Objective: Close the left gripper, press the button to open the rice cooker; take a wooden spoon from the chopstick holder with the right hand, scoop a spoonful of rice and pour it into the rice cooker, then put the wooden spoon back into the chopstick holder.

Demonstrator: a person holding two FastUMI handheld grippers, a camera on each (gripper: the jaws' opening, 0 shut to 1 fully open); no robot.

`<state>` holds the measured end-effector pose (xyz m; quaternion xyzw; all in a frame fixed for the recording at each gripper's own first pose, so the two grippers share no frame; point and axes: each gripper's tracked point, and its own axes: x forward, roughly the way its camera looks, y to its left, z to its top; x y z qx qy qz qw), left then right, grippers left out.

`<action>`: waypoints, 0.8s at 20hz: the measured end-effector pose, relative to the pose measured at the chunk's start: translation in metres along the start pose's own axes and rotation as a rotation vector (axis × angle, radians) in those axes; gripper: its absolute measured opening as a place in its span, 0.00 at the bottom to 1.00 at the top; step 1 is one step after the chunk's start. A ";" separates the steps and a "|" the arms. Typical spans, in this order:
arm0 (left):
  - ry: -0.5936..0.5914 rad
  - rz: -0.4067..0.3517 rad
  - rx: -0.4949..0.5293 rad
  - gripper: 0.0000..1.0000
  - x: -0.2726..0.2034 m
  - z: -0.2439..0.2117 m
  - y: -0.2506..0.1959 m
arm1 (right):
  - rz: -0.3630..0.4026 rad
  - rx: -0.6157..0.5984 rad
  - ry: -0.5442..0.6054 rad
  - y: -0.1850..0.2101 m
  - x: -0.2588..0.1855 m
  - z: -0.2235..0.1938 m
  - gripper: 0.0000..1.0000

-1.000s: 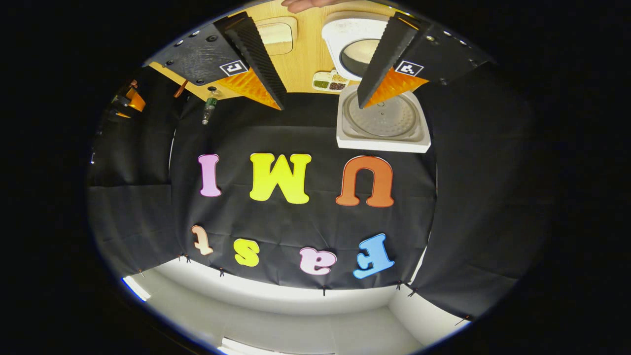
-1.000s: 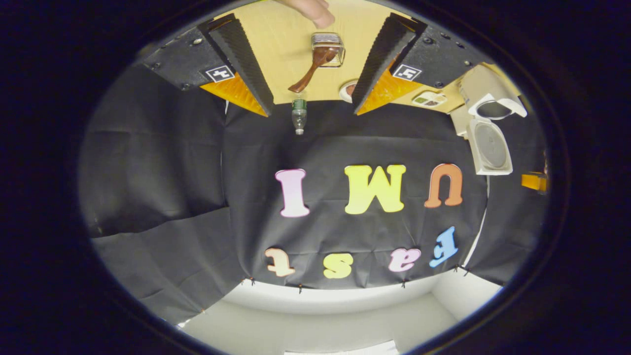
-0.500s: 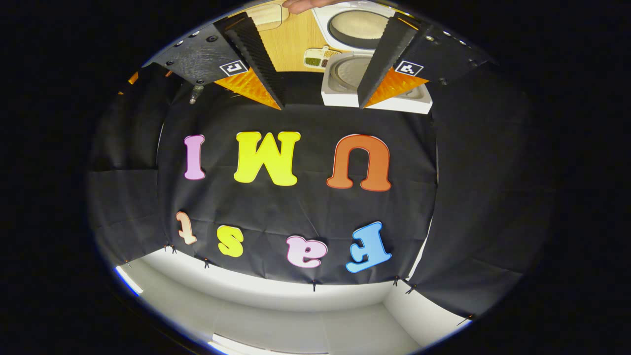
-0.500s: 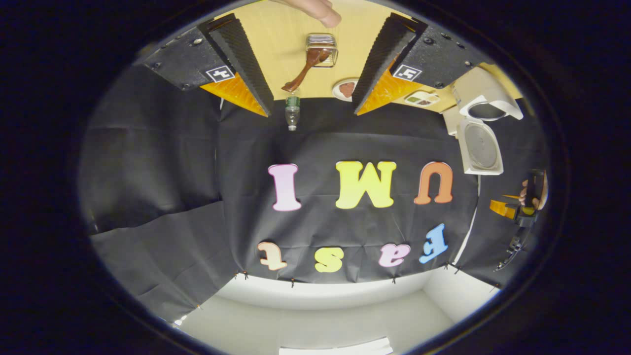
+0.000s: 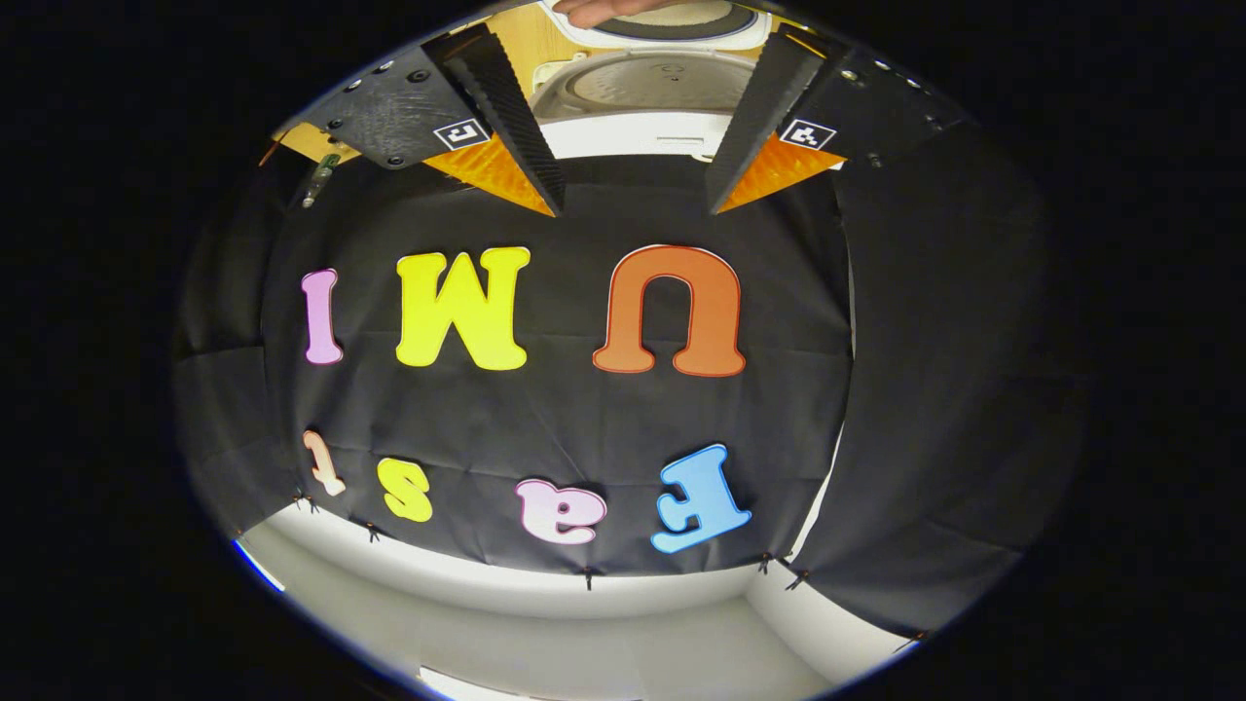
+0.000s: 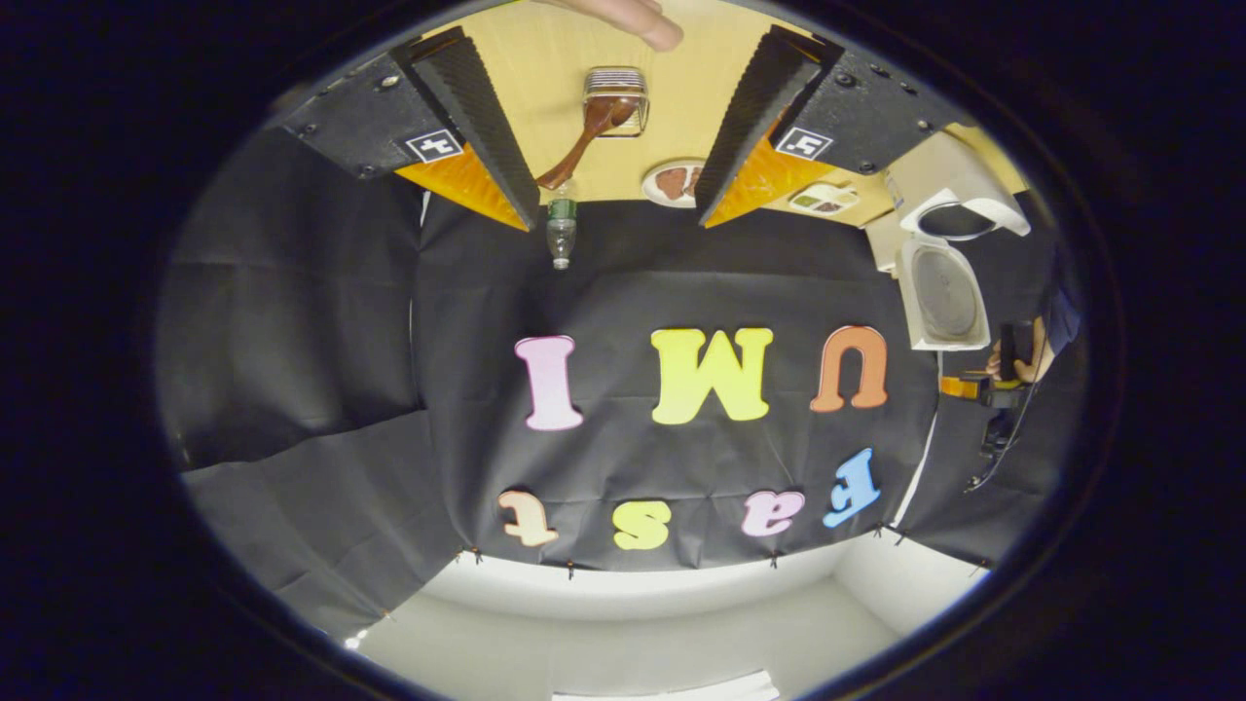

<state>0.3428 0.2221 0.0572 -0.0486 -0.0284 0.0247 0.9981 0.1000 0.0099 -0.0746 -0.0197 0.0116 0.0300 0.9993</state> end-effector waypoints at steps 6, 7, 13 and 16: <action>0.081 0.020 -0.013 0.93 0.037 -0.027 0.015 | -0.023 -0.040 0.005 0.011 -0.013 -0.002 1.00; 0.101 0.031 -0.023 0.92 0.042 -0.034 0.021 | -0.024 -0.045 0.005 0.013 -0.016 -0.003 1.00; 0.213 0.099 -0.032 0.94 0.050 -0.054 0.045 | -0.045 -0.076 0.000 0.013 -0.039 0.002 1.00; 0.298 0.164 0.062 0.95 0.043 -0.067 0.051 | -0.054 -0.051 -0.011 0.008 -0.055 0.005 1.00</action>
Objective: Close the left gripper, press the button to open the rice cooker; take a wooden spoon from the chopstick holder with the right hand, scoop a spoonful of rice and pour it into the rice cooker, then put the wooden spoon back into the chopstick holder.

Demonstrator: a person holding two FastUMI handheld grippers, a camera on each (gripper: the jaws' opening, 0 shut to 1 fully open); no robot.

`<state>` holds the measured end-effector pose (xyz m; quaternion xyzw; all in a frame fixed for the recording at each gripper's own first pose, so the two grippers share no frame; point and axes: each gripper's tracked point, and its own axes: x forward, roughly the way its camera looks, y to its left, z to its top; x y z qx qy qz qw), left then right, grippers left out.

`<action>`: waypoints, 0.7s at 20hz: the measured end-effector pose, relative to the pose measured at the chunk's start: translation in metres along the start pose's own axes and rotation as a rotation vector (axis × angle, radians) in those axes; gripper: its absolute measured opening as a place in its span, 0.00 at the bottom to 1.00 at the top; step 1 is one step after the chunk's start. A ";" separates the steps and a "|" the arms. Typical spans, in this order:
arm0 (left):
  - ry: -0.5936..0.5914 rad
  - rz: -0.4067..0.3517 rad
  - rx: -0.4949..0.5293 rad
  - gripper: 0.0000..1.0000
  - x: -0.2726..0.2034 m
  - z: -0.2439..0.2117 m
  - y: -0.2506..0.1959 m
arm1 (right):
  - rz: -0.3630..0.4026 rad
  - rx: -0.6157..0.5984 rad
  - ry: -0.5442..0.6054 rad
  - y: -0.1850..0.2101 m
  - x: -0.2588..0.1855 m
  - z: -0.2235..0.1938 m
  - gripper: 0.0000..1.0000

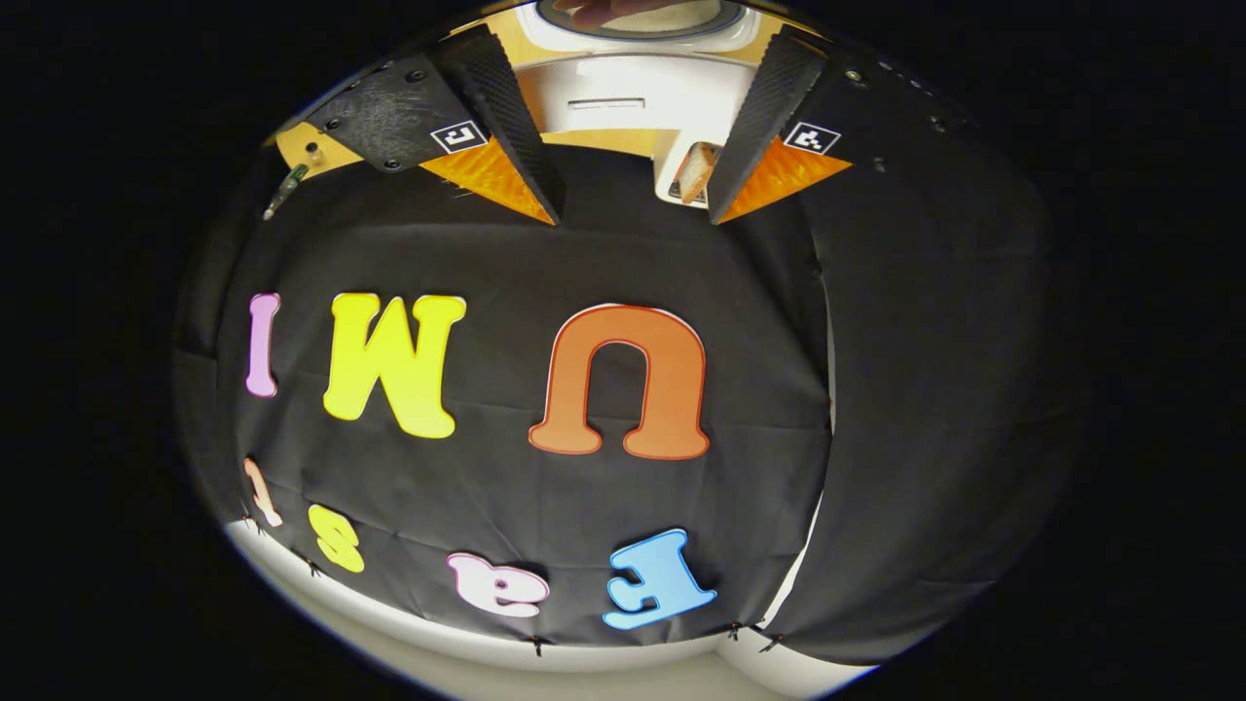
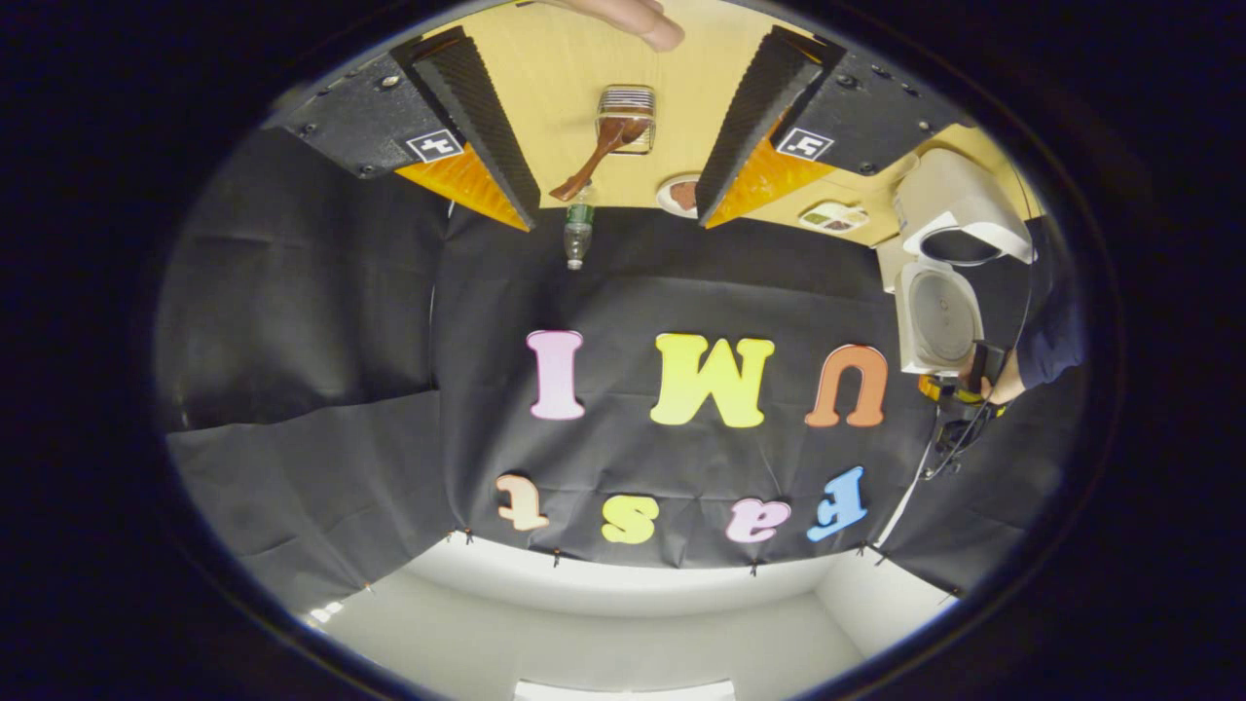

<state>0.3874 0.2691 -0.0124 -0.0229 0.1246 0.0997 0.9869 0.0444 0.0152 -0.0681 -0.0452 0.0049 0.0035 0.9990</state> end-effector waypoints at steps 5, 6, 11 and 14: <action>0.054 0.015 -0.001 0.97 -0.026 -0.012 -0.002 | 0.011 0.031 -0.002 -0.005 -0.020 -0.003 1.00; 0.065 0.013 0.002 0.97 -0.033 -0.015 -0.003 | 0.015 0.032 -0.004 -0.005 -0.025 -0.001 1.00; 0.207 -0.012 -0.004 0.96 -0.064 -0.065 -0.008 | 0.017 0.029 -0.021 -0.009 -0.045 0.007 1.00; 0.212 -0.056 -0.009 0.96 -0.091 -0.086 -0.016 | 0.040 0.054 -0.014 -0.002 -0.058 0.007 1.00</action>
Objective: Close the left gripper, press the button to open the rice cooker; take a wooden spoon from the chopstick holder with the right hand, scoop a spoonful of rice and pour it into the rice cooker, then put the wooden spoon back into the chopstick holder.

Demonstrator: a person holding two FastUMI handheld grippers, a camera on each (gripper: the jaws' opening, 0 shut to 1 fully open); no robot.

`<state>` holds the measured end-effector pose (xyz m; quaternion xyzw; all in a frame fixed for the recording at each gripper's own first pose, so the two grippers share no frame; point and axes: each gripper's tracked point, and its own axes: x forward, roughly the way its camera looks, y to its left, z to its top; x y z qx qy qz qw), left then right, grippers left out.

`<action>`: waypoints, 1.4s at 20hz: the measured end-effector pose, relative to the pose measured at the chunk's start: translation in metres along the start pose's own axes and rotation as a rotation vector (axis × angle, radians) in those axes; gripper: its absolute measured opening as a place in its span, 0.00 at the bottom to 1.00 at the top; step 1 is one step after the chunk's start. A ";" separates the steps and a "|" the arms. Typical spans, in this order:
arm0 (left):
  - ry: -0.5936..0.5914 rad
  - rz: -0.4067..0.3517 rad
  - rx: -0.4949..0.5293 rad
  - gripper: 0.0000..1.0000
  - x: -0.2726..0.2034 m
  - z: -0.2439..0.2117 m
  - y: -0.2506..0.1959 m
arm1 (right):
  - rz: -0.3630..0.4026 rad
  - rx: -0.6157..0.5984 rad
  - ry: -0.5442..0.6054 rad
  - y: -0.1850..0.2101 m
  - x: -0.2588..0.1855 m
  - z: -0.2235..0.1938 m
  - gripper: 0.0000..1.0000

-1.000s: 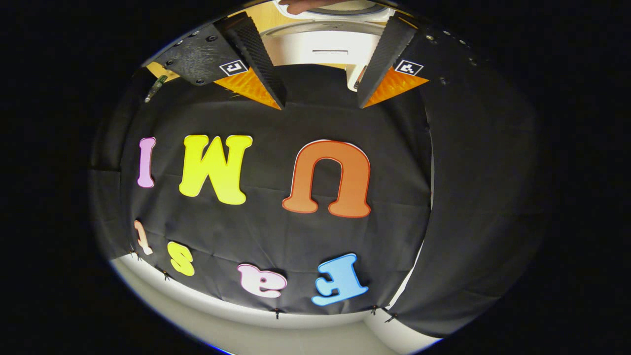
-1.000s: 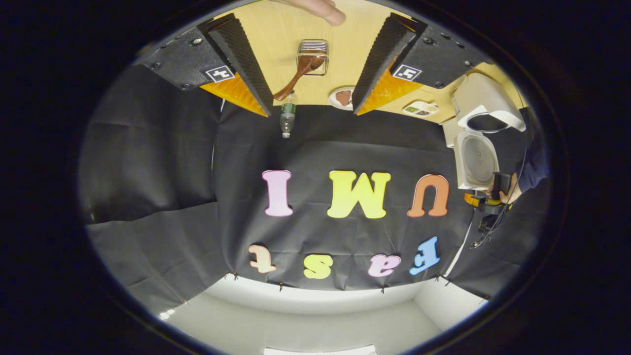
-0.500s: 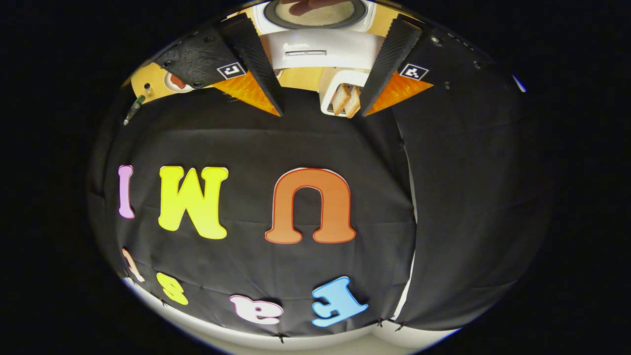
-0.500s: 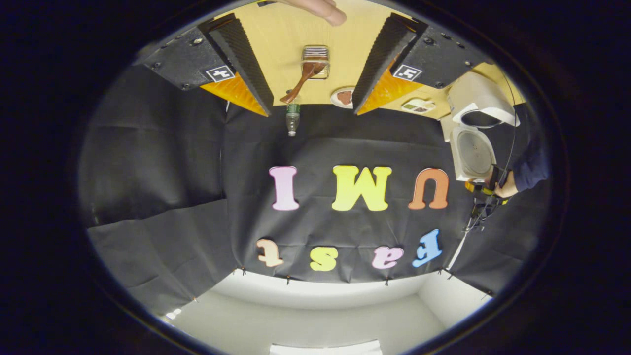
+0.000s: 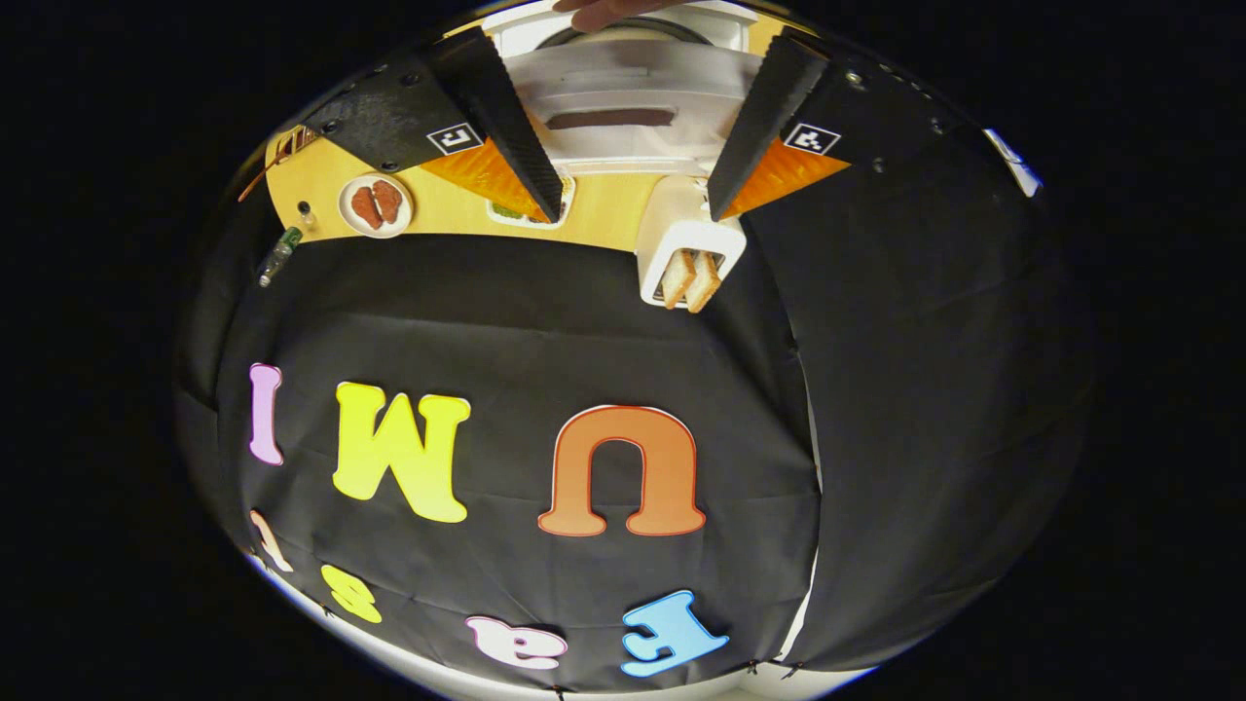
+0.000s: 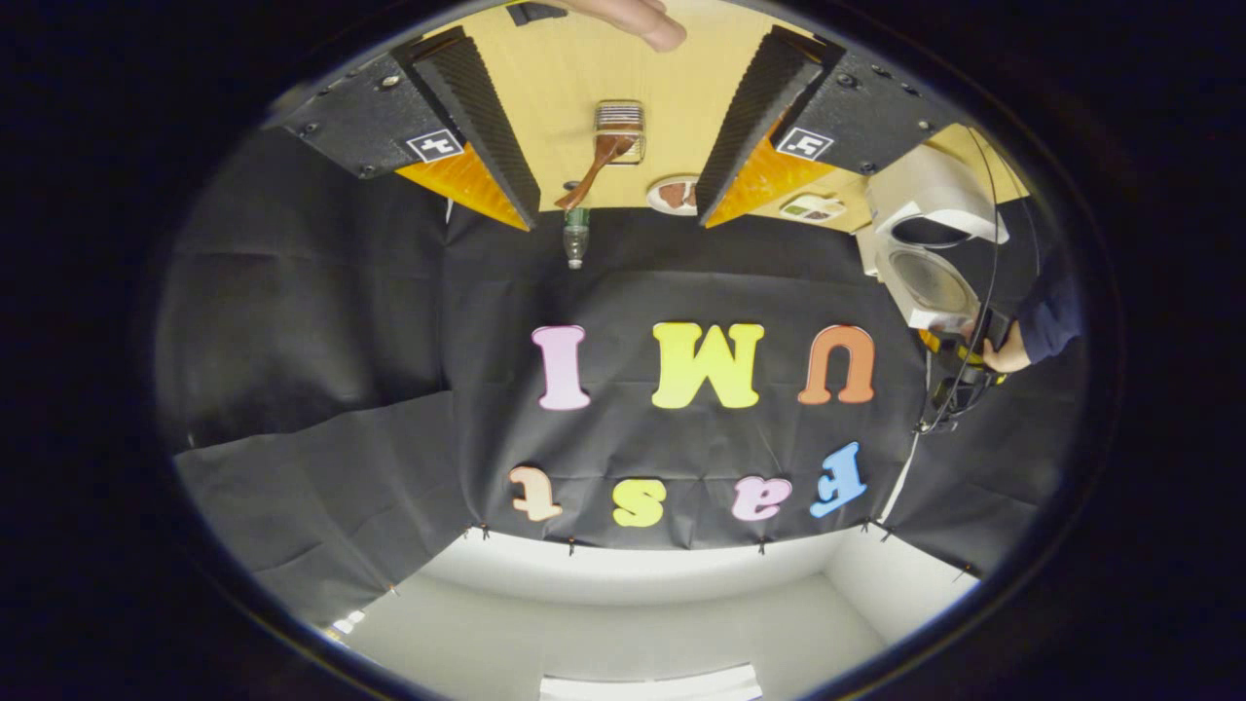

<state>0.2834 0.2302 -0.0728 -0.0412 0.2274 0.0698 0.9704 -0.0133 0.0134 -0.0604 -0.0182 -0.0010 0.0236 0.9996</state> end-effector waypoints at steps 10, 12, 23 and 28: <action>0.151 -0.006 0.006 0.98 -0.034 -0.097 -0.003 | 0.079 0.037 0.021 0.018 -0.017 -0.019 1.00; 0.177 -0.001 0.012 0.98 -0.036 -0.116 -0.002 | 0.098 0.052 0.023 0.021 -0.021 -0.023 1.00; 0.190 0.017 0.024 0.99 -0.060 -0.170 -0.011 | 0.141 0.058 -0.060 0.024 -0.059 -0.024 1.00; 0.205 0.007 0.036 0.98 -0.063 -0.179 -0.016 | 0.150 0.049 -0.068 0.028 -0.066 -0.024 0.99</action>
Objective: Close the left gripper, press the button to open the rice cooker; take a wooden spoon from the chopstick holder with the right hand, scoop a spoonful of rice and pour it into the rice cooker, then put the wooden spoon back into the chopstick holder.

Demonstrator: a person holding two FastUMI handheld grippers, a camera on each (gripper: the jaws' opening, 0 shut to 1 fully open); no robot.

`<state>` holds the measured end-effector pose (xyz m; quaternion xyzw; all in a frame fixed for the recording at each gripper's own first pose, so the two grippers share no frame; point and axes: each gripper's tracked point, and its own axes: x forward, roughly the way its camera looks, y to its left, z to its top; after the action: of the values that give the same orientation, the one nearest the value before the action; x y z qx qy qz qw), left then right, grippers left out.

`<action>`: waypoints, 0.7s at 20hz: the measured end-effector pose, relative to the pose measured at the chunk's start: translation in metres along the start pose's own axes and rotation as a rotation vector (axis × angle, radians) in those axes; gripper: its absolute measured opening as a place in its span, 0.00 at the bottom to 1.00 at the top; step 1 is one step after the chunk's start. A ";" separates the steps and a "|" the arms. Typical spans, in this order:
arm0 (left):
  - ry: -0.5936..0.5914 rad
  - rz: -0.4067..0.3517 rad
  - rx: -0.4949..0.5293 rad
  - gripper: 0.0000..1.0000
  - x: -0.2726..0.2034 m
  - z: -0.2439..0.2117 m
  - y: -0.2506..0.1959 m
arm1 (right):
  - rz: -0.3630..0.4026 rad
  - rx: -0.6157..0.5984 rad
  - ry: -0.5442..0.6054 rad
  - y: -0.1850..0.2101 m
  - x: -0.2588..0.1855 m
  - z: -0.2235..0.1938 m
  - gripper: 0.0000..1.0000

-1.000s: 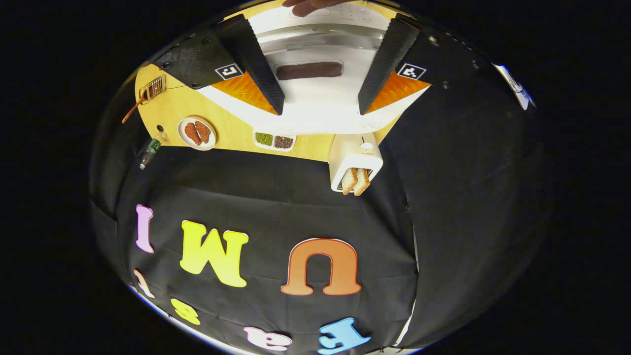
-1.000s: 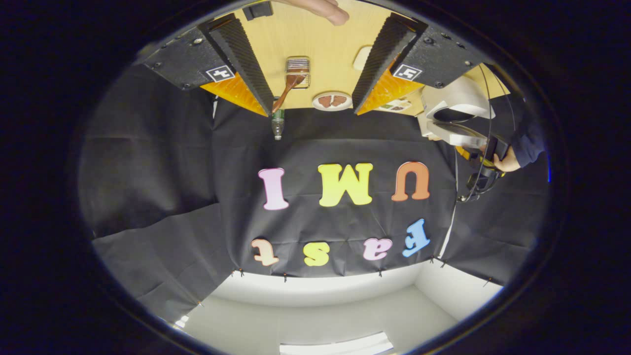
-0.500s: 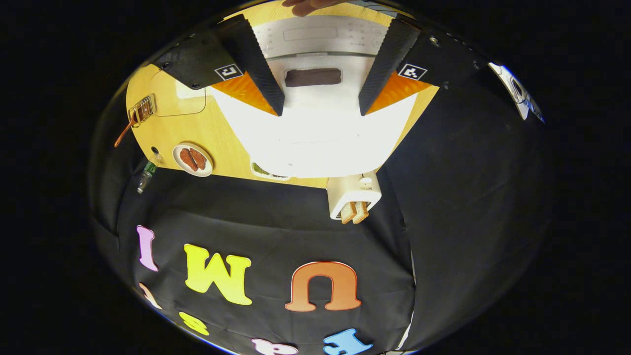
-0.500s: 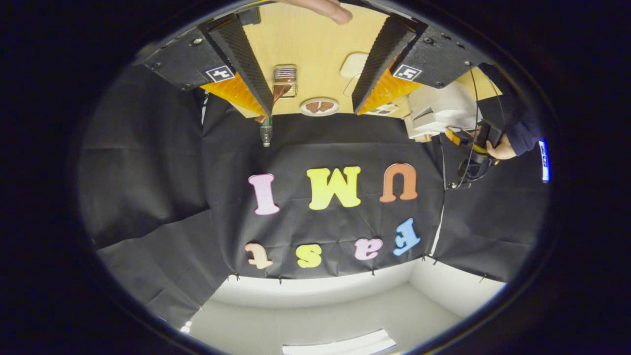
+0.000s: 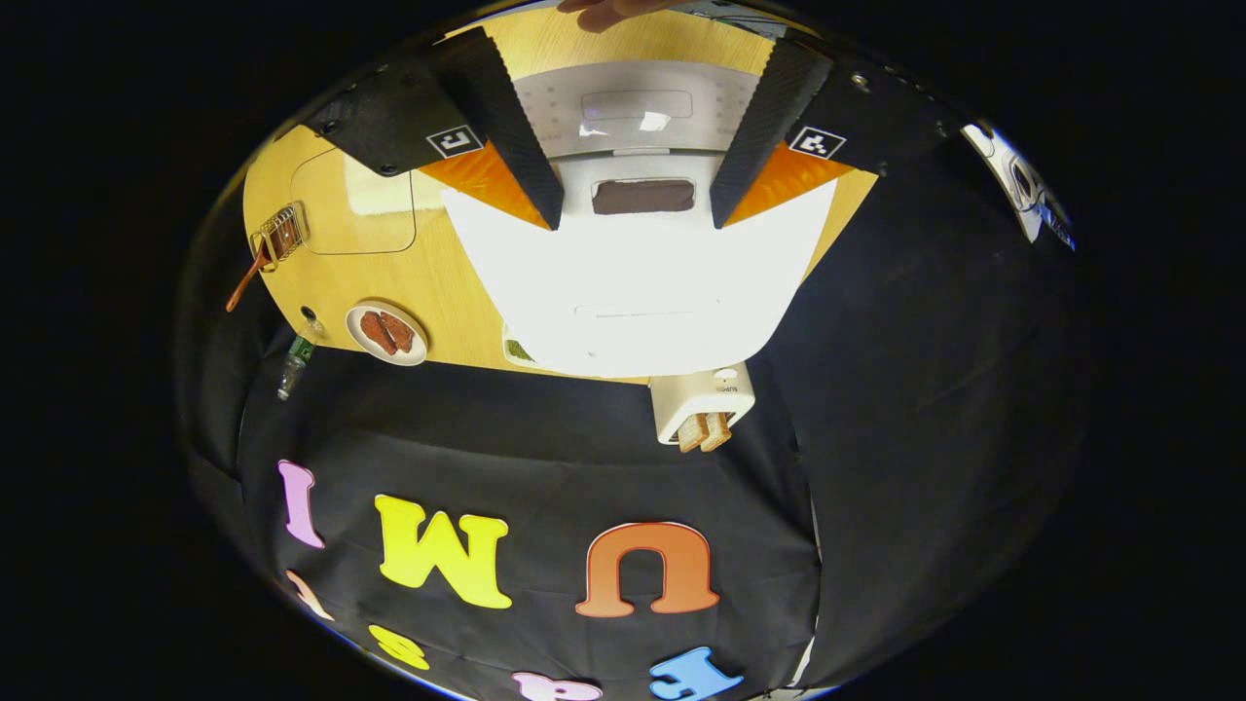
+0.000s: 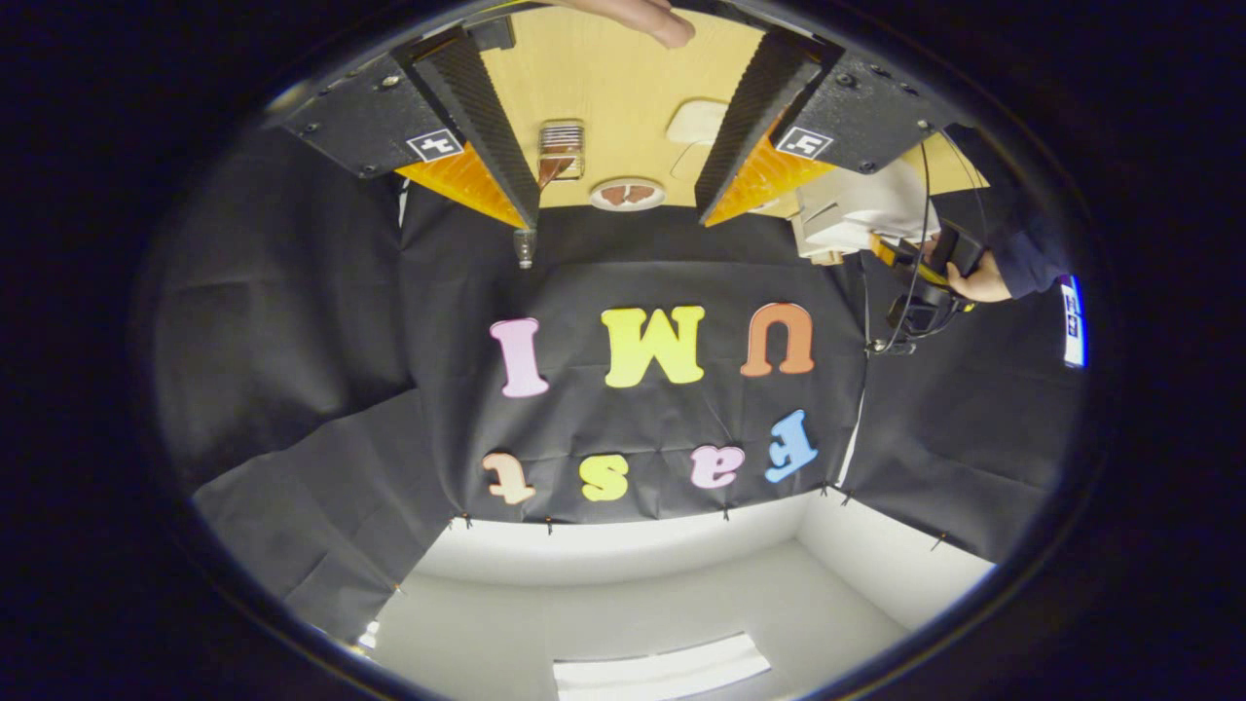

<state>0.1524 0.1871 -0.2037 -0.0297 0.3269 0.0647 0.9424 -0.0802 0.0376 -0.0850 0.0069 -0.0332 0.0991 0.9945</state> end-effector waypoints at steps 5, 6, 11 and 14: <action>-0.018 0.000 -0.002 0.99 0.002 -0.002 -0.001 | 0.007 0.016 0.012 -0.003 0.002 -0.006 1.00; -0.027 0.000 -0.001 0.98 0.003 -0.001 -0.001 | 0.011 0.021 0.014 -0.002 0.002 -0.007 1.00; -0.074 0.003 -0.005 0.99 0.009 0.002 0.001 | 0.006 0.007 0.020 -0.006 0.005 -0.010 1.00; -0.091 0.005 -0.004 0.99 0.011 0.001 0.001 | 0.002 -0.002 0.026 -0.007 0.004 -0.012 1.00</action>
<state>0.1619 0.1891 -0.2099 -0.0276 0.2836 0.0692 0.9561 -0.0739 0.0323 -0.0964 0.0046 -0.0204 0.1001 0.9948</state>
